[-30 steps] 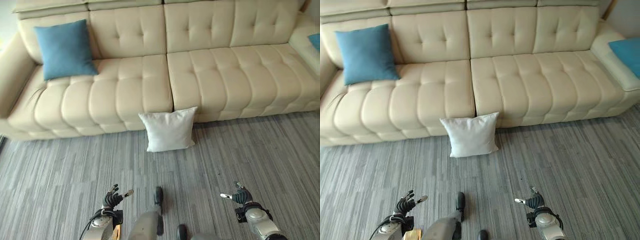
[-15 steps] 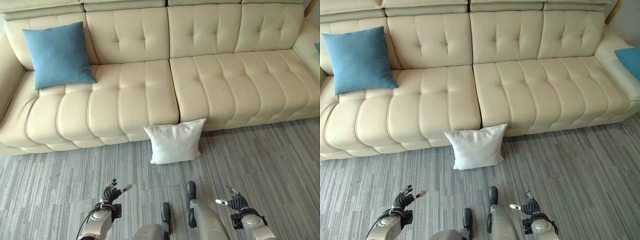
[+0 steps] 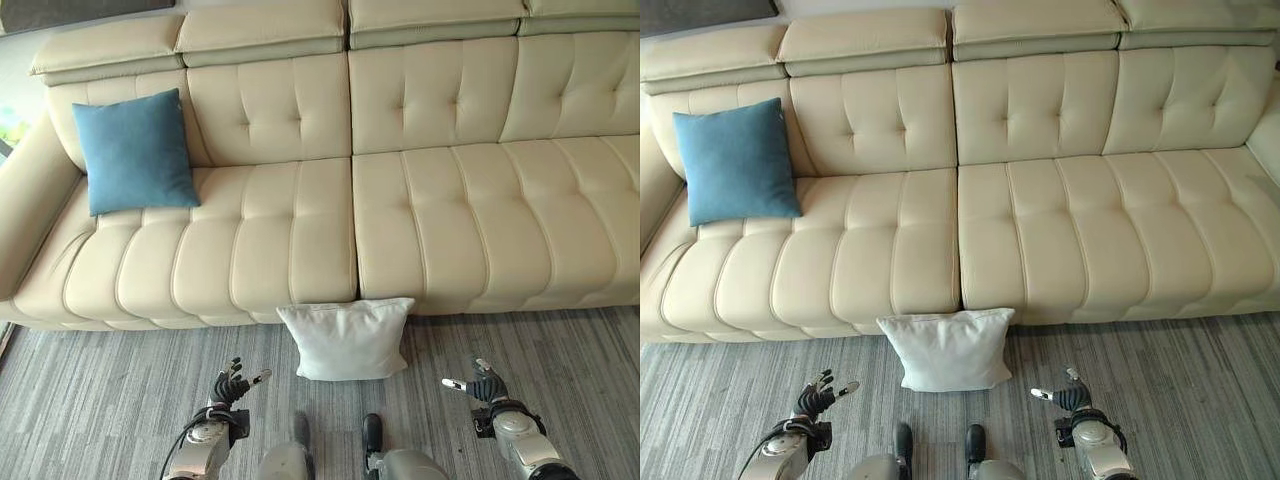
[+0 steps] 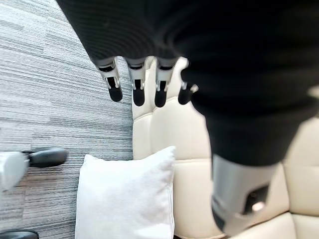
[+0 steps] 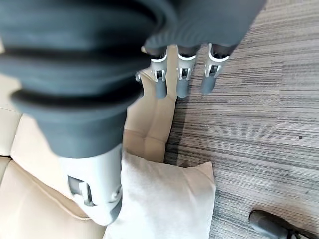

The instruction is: Pick up all the scattered cushions and arrange them neatly on the sofa.

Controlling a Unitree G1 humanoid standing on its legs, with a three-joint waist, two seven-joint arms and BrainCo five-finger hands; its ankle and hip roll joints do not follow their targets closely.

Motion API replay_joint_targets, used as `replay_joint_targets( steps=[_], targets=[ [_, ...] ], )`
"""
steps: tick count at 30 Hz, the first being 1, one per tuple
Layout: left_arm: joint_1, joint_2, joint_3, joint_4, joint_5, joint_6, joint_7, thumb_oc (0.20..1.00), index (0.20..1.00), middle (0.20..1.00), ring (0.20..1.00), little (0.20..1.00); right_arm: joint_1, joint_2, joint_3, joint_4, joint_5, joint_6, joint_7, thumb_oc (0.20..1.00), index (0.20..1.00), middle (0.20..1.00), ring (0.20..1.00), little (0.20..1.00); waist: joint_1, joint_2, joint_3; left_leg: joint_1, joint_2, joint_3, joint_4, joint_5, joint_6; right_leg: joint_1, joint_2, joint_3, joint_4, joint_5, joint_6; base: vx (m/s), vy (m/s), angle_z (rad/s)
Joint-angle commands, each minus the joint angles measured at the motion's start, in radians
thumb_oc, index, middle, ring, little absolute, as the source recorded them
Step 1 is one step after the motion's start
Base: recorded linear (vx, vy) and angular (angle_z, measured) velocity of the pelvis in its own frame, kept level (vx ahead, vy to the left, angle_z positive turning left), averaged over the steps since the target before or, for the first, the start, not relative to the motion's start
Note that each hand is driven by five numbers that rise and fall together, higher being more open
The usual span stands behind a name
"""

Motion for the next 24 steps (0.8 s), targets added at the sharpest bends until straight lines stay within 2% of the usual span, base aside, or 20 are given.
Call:
replay_joint_targets(
  steps=[1,5,8,9,11,12,13,16,18,19,20,21,24],
  targets=[
    [-0.002,0.024,-0.008,-0.007,0.011,-0.018,0.001,1.000,1.000,1.000,1.000,1.000,0.027,-0.032,-0.011,-0.026,-0.008,-0.007,-0.009,1.000,1.000,1.000,1.000,1.000,0.001,0.029,-0.006,0.080,-0.016,0.024,0.032,-0.009,0.021,-0.013,-0.068,0.031,0.123,-0.184,0.096,0.23,0.180,-0.37],
    [0.000,0.032,-0.005,0.004,0.016,-0.019,0.005,1.000,1.000,1.000,1.000,1.000,0.022,-0.019,0.005,-0.018,-0.021,-0.005,-0.006,1.000,1.000,1.000,1.000,1.000,0.014,0.016,-0.019,0.127,-0.035,0.033,-0.003,-0.032,0.042,-0.001,-0.081,0.052,0.102,-0.171,0.116,0.13,0.163,-0.08],
    [-0.001,0.037,-0.004,0.014,0.010,-0.018,0.005,1.000,1.000,1.000,1.000,1.000,0.023,-0.010,0.007,-0.010,-0.023,-0.002,-0.002,1.000,1.000,1.000,1.000,1.000,0.019,0.002,-0.020,0.130,-0.048,0.033,-0.002,-0.056,0.063,-0.016,-0.089,0.060,0.131,-0.169,0.133,0.02,0.129,0.10],
    [0.002,0.038,-0.001,0.016,0.008,-0.015,0.004,1.000,1.000,1.000,1.000,1.000,0.027,-0.006,0.006,-0.009,-0.022,-0.001,0.000,1.000,1.000,1.000,1.000,1.000,0.021,0.001,-0.019,0.134,-0.051,0.035,-0.006,-0.062,0.071,-0.039,-0.091,0.065,0.175,-0.163,0.142,-0.03,0.138,-0.05],
    [0.004,0.040,0.007,0.025,0.005,-0.010,0.002,1.000,1.000,1.000,1.000,1.000,0.026,0.002,0.005,-0.008,-0.023,0.004,0.008,1.000,1.000,1.000,1.000,1.000,0.017,0.006,-0.007,0.147,-0.051,0.049,-0.019,-0.070,0.087,-0.124,-0.096,0.078,0.316,-0.134,0.183,-0.06,0.144,-0.23],
    [0.001,0.046,0.008,0.027,0.004,-0.012,0.003,1.000,1.000,1.000,1.000,1.000,0.023,0.005,0.007,-0.012,-0.028,0.008,0.012,1.000,1.000,1.000,1.000,1.000,0.010,0.006,0.007,0.148,-0.052,0.058,-0.021,-0.067,0.095,-0.184,-0.101,0.098,0.399,-0.087,0.218,-0.07,0.103,-0.28],
    [-0.003,0.048,0.005,0.046,0.005,-0.012,0.001,1.000,1.000,1.000,1.000,1.000,0.023,0.008,0.007,-0.008,-0.027,0.010,0.011,1.000,1.000,1.000,1.000,1.000,0.003,0.013,0.013,0.149,-0.045,0.056,-0.022,-0.069,0.097,-0.212,-0.099,0.114,0.436,-0.085,0.231,-0.06,0.066,-0.32],
    [-0.006,0.046,0.006,0.062,0.012,-0.016,-0.004,1.000,1.000,1.000,1.000,1.000,0.024,0.018,0.003,-0.008,-0.023,0.008,0.012,1.000,1.000,1.000,1.000,1.000,0.002,0.020,0.014,0.162,-0.040,0.057,-0.025,-0.077,0.094,-0.232,-0.118,0.121,0.414,-0.100,0.217,0.08,0.018,-0.06],
    [-0.018,0.046,0.007,0.080,0.006,-0.019,-0.003,1.000,1.000,1.000,1.000,1.000,0.014,0.020,0.003,0.002,-0.023,0.006,0.009,1.000,1.000,1.000,1.000,1.000,-0.002,0.019,0.014,0.178,-0.037,0.058,-0.032,-0.083,0.084,-0.229,-0.142,0.093,0.307,-0.091,0.195,0.14,-0.111,-0.04],
    [-0.030,0.047,0.010,0.100,-0.001,-0.021,0.004,1.000,1.000,1.000,1.000,1.000,0.009,0.018,0.009,0.004,-0.027,0.008,0.006,1.000,1.000,1.000,1.000,1.000,-0.008,0.008,0.016,0.202,-0.039,0.063,-0.040,-0.089,0.074,-0.256,-0.151,0.058,0.191,-0.054,0.194,0.15,-0.140,-0.18],
    [-0.030,0.047,0.010,0.100,-0.001,-0.021,0.004,1.000,1.000,1.000,1.000,1.000,0.009,0.018,0.009,0.004,-0.027,0.008,0.006,1.000,1.000,1.000,1.000,1.000,-0.009,0.009,0.017,0.203,-0.037,0.062,-0.041,-0.089,0.073,-0.253,-0.150,0.057,0.188,-0.053,0.193,0.20,-0.227,-0.23],
    [-0.043,0.052,0.004,0.106,-0.001,-0.028,0.007,1.000,1.000,1.000,1.000,1.000,0.014,0.010,0.010,-0.003,-0.033,0.011,0.002,1.000,1.000,1.000,1.000,1.000,-0.022,0.002,0.018,0.216,-0.034,0.058,-0.039,-0.100,0.064,-0.246,-0.152,0.055,0.117,-0.043,0.204,0.14,-0.196,-0.15],
    [-0.043,0.044,-0.005,0.082,0.002,-0.031,0.002,1.000,1.000,1.000,1.000,1.000,0.018,0.007,0.016,0.004,-0.030,0.005,0.001,1.000,1.000,1.000,1.000,1.000,-0.026,-0.003,0.001,0.226,-0.014,0.054,-0.033,-0.099,0.042,-0.215,-0.138,0.064,0.105,-0.034,0.176,0.17,-0.245,0.14]
  ],
)
